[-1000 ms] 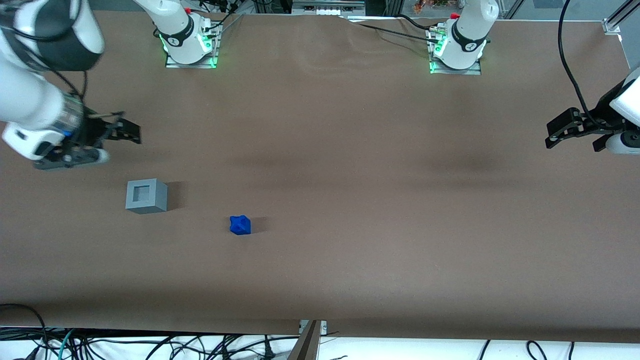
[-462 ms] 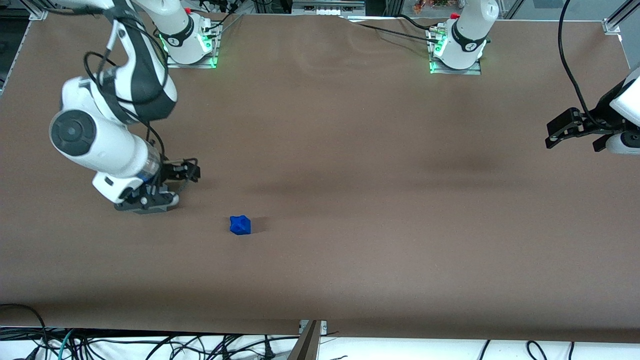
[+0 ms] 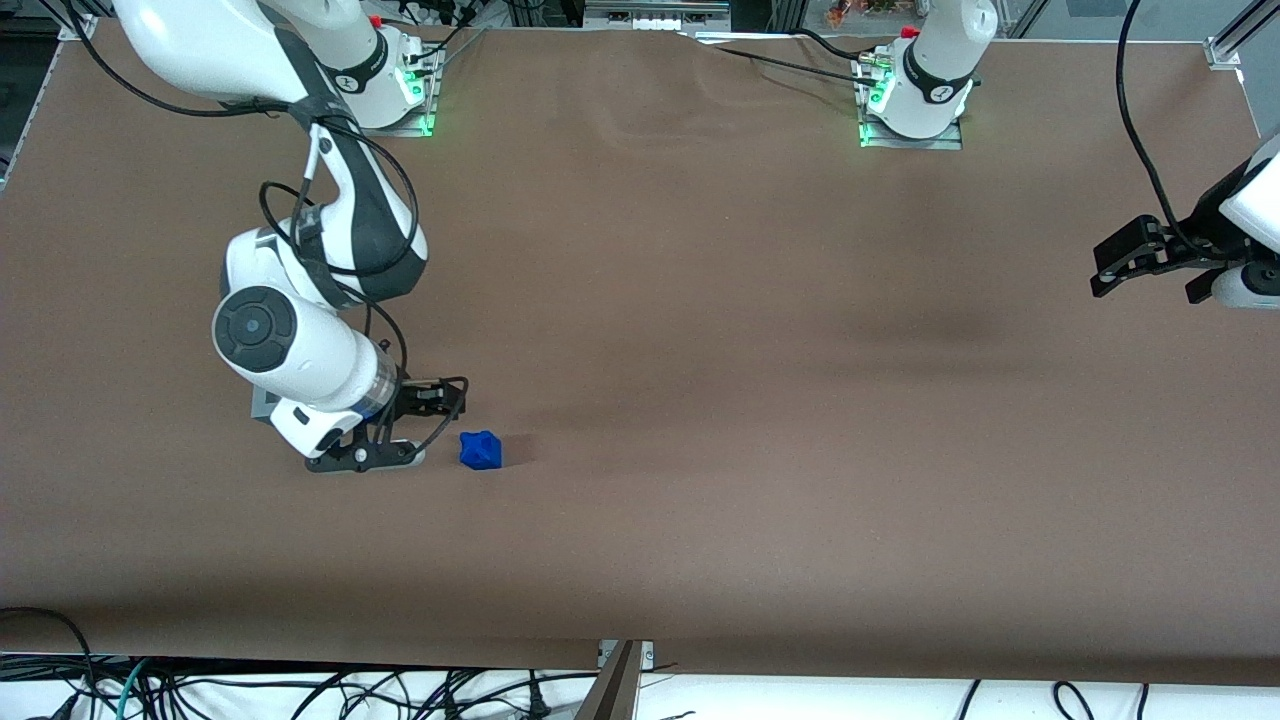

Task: Insert blue part into gray base with right arm
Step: 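Reach the right gripper to the blue part and grasp it, then lift the blue part and carry it over the gray base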

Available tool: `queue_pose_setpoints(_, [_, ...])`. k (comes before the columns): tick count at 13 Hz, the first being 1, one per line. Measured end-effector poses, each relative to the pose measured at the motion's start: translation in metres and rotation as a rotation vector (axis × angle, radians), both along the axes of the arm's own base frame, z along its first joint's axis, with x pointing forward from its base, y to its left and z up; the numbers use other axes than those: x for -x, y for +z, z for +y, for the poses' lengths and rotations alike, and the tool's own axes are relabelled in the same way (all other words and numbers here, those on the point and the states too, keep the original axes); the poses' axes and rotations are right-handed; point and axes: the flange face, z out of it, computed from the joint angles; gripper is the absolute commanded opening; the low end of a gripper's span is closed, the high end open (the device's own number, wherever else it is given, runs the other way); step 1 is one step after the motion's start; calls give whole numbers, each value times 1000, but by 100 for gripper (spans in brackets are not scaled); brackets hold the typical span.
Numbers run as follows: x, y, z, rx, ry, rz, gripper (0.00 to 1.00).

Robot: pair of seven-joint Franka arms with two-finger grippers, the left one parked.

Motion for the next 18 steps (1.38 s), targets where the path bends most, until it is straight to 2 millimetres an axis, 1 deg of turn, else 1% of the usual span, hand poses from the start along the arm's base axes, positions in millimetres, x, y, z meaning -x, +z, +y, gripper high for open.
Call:
queue_pose_setpoints(3, [-3,-40,17,-10,-7,-11,99])
queue_pose_setpoints(5, [-10,-67,19,-25,-15,-43,99])
queue_pose_setpoints(7, [-13,-89,20,-30,-20,-52,99])
queue_pose_setpoints(10, [-14,-111,23,-38,-19,-64,99])
queue_pose_setpoints(11, [-13,-116,25,-38,-16,-64,98])
queue_pose_setpoints(12, [-13,-122,27,-40,-15,-65,81])
queue_pose_setpoints(14, [-12,-132,31,-41,-11,-66,34])
queue_pose_setpoints(15, [-11,-134,33,-41,-8,-64,23])
queue_pose_setpoints(16, [-10,-134,34,-41,-7,-64,19])
queue_pose_setpoints(18, [-11,-133,33,-40,-7,-68,18])
